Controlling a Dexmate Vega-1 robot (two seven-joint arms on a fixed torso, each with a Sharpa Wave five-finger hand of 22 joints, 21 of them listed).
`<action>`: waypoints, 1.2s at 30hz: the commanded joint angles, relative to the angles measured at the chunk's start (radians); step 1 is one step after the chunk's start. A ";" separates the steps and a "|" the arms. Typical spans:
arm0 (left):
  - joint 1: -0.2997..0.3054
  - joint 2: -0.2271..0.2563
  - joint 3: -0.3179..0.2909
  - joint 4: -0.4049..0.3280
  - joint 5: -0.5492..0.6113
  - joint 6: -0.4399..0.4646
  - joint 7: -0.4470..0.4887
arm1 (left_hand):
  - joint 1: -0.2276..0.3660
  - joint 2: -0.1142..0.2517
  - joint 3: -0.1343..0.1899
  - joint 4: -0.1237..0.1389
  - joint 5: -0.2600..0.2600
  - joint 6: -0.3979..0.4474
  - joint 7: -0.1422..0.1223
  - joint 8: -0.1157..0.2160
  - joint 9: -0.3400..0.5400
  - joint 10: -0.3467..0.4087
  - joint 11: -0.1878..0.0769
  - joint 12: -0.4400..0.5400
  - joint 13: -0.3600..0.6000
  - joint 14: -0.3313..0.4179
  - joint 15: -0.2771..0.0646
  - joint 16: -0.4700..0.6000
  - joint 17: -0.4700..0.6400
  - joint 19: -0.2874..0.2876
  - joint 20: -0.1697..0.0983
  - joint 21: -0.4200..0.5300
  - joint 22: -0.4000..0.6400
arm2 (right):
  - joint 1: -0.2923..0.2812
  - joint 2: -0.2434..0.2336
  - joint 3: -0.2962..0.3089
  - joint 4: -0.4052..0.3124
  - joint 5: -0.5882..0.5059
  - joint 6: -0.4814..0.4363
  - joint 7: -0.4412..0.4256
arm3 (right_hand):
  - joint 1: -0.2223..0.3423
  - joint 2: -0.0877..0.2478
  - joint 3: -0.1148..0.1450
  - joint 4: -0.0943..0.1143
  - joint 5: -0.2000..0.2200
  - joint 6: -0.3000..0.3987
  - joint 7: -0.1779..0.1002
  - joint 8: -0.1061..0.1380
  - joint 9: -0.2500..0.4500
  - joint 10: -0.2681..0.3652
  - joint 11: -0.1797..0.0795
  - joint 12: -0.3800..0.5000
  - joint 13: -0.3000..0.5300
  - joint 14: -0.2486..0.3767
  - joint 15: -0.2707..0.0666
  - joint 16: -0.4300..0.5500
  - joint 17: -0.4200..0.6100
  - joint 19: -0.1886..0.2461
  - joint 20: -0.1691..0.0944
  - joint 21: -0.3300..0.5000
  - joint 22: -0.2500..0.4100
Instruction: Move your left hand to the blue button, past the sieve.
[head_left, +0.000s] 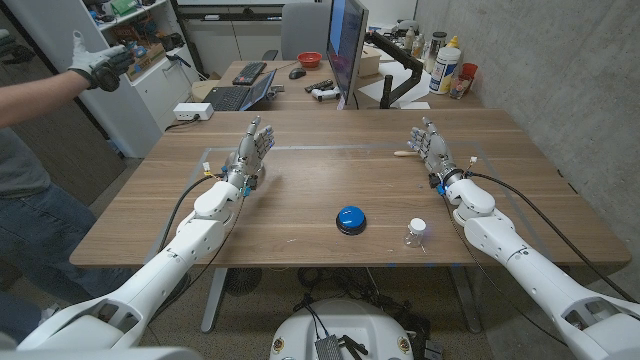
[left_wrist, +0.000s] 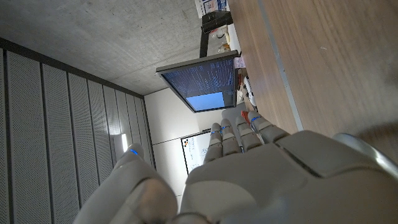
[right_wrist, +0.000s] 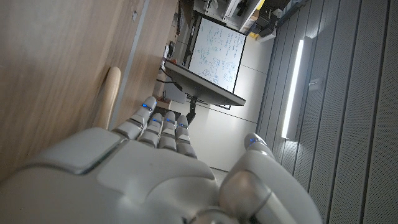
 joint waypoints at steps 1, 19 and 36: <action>-0.003 0.002 0.004 0.005 0.007 0.004 0.006 | 0.001 -0.010 0.005 0.000 0.009 0.003 0.006 0.004 0.002 0.009 -0.001 0.006 0.004 0.010 0.002 0.007 0.002 0.007 -0.036 0.004 0.001 | 0.008 0.003 -0.003 0.008 0.005 -0.005 0.009 | 0.008 0.000 0.007 -0.001 0.006 0.009 0.025 0.004 0.003 0.004 0.008 0.005 0.005 0.004 0.005 0.003 0.004 0.009 -0.035 0.003 0.003; 0.002 0.016 0.006 -0.015 0.029 -0.010 0.011 | 0.007 -0.004 0.002 -0.006 0.017 0.010 0.001 0.004 0.003 0.010 0.001 0.004 0.004 0.014 0.005 0.006 0.003 0.002 -0.028 0.002 0.002 | -0.009 -0.002 -0.002 -0.017 0.000 -0.008 -0.007 | 0.011 0.005 0.006 -0.004 0.013 0.016 0.021 -0.004 0.004 0.014 0.009 0.001 0.005 0.012 0.007 0.003 0.004 0.010 -0.029 -0.005 0.003; 0.018 0.051 0.005 -0.039 0.088 -0.079 0.003 | 0.019 0.001 0.002 -0.014 0.024 0.011 -0.004 0.003 0.003 0.010 -0.001 0.003 0.004 0.014 0.008 0.005 0.002 -0.001 -0.020 0.002 0.002 | -0.010 -0.001 -0.004 -0.028 -0.005 -0.009 -0.015 | 0.013 0.008 0.003 -0.006 0.019 0.020 0.018 -0.013 0.004 0.019 0.011 -0.004 0.005 0.015 0.008 0.002 0.004 0.010 -0.024 -0.013 0.003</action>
